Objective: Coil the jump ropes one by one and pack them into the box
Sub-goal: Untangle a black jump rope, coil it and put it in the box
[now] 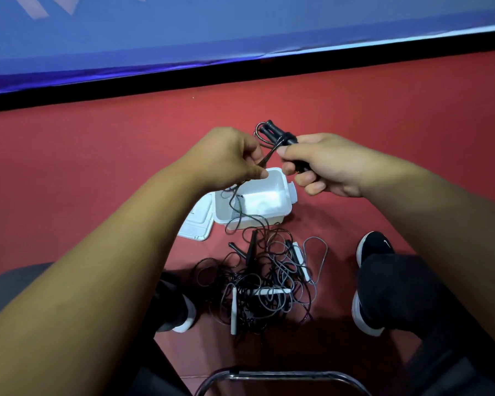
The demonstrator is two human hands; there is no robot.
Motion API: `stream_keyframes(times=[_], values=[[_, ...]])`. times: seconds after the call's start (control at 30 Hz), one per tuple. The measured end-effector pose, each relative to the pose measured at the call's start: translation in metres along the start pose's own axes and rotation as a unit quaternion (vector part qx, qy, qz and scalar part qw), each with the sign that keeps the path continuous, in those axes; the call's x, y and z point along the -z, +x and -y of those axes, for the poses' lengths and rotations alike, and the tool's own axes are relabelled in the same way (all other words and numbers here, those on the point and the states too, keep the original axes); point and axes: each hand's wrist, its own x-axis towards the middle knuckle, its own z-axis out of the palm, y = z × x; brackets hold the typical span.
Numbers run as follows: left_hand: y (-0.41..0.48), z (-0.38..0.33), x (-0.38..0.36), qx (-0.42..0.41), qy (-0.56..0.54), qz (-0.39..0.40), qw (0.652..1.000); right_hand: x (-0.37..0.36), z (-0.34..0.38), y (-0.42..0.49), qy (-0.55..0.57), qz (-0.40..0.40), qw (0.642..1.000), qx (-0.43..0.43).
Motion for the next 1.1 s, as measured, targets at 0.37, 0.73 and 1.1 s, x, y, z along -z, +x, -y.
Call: stream_keyframes(times=[0.37, 0.73, 1.1], values=[[0.001, -0.007, -0.009, 0.03, -0.206, 0.0, 0.978, -0.005, 0.01, -0.006, 0.104, -0.04, 0.994, -0.004], [0.001, -0.002, 0.001, -0.072, -0.301, 0.021, 0.951, 0.005, 0.023, -0.008, 0.211, -0.078, 0.974, 0.004], [0.005, 0.015, -0.009, 0.03, -0.072, 0.016, 0.997, 0.0, 0.017, -0.015, 0.172, -0.017, 0.985, 0.02]])
